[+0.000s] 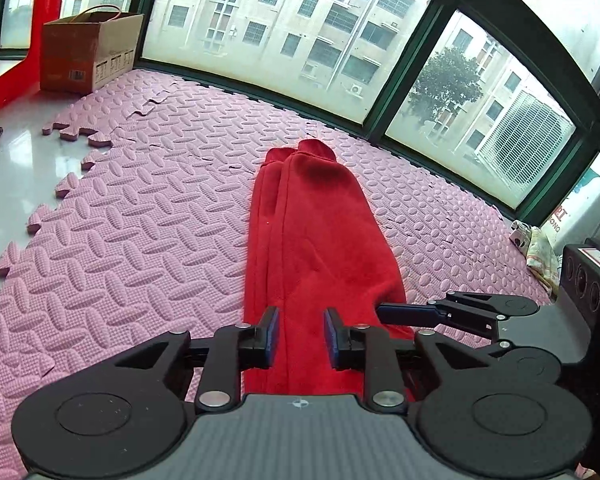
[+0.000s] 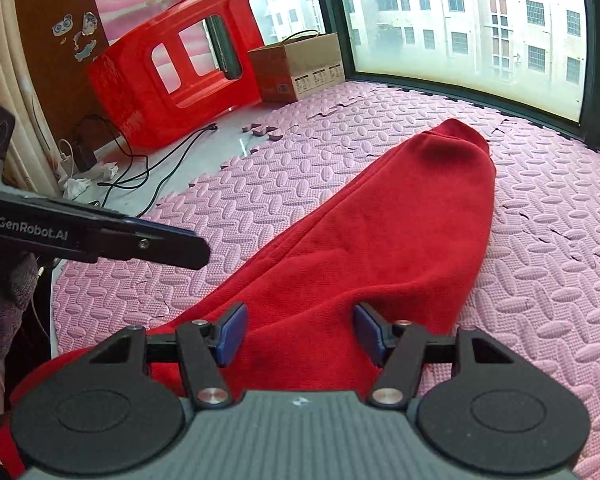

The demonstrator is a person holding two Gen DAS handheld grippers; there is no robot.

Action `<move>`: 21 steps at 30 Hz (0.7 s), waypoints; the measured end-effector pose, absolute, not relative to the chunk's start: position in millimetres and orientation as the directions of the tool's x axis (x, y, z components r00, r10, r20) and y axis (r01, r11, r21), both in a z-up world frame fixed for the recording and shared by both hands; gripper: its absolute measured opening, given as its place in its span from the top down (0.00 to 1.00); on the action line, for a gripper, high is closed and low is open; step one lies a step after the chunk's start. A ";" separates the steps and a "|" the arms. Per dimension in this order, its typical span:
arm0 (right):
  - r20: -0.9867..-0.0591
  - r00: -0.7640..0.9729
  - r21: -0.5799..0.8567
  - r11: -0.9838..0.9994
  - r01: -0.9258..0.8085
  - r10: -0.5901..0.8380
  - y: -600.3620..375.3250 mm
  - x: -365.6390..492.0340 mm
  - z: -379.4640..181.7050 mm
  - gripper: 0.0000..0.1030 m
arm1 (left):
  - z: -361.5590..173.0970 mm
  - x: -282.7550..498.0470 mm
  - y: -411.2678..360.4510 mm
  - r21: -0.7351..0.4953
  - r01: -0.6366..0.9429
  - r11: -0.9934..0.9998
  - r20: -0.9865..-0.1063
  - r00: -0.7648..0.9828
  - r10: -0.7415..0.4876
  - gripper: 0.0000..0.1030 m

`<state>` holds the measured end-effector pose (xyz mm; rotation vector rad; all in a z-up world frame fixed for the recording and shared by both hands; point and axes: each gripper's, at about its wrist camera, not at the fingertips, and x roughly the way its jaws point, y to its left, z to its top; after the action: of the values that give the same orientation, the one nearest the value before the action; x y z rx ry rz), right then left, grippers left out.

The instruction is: Fold clothes

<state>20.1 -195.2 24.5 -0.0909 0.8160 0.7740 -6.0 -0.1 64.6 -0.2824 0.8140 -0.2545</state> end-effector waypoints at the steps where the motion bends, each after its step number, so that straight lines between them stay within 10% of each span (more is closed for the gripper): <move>1: -0.687 0.426 0.210 0.722 -0.659 0.589 -193.1 19.9 23.2 0.40 | 62.0 1.0 -4.8 -0.319 0.124 0.939 -0.684 0.656 -0.319 0.74; 16: -0.673 0.421 0.187 0.692 -0.698 0.608 -188.4 15.4 16.5 0.35 | 27.9 52.6 -45.4 -0.074 0.207 0.976 -0.748 0.636 -0.192 0.75; 21: -0.669 0.427 0.184 0.693 -0.697 0.608 -189.6 14.2 16.7 0.35 | 28.9 54.4 -46.1 -0.047 0.215 0.975 -0.743 0.645 -0.178 0.92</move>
<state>14.2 -189.6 16.7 -0.1279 0.7800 0.8178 54.4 -46.1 28.9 0.0473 0.8399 -0.2240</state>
